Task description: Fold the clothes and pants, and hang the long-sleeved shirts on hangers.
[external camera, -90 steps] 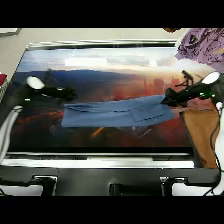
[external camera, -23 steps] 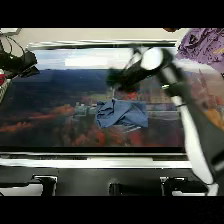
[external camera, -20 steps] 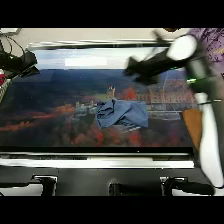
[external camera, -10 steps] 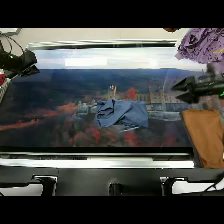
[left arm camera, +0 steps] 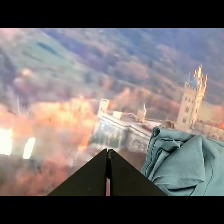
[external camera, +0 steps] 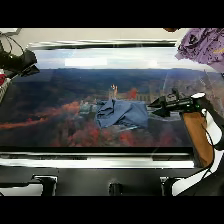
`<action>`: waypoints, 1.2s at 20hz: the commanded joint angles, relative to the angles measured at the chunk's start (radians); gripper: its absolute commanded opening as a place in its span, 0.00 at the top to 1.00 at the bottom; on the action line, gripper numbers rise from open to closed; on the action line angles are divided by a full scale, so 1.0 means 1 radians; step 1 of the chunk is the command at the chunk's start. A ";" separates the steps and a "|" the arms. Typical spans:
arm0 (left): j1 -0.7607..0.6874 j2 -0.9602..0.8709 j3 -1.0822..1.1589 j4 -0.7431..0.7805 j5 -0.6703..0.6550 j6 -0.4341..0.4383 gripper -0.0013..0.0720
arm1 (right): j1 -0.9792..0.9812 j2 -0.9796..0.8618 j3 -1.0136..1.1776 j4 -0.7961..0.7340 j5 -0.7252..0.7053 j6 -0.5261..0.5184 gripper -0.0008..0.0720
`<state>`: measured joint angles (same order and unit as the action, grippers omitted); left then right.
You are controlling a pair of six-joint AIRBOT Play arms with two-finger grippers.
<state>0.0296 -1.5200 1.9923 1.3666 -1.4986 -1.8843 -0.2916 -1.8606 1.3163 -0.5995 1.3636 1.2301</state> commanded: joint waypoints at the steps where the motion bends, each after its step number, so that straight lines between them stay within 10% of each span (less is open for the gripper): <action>1: 0.000 -0.001 0.000 0.000 0.000 0.000 0.96 | 0.042 -0.037 -0.008 0.014 -0.028 -0.023 0.25; 8: 0.000 -0.001 0.000 0.000 0.000 0.000 0.96 | 0.084 -0.040 -0.034 0.002 0.018 -0.011 0.48; 11: 0.000 -0.001 0.000 0.000 0.000 0.000 0.96 | 0.084 -0.035 -0.037 0.019 0.026 -0.011 0.96; 24: 0.000 -0.001 0.000 0.000 0.000 0.000 0.96 | 0.037 0.067 0.572 -0.208 -0.138 0.332 0.96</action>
<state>0.0296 -1.5208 1.9923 1.3666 -1.4986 -1.8843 -0.2382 -1.7988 1.7466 -0.6983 1.2839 1.4490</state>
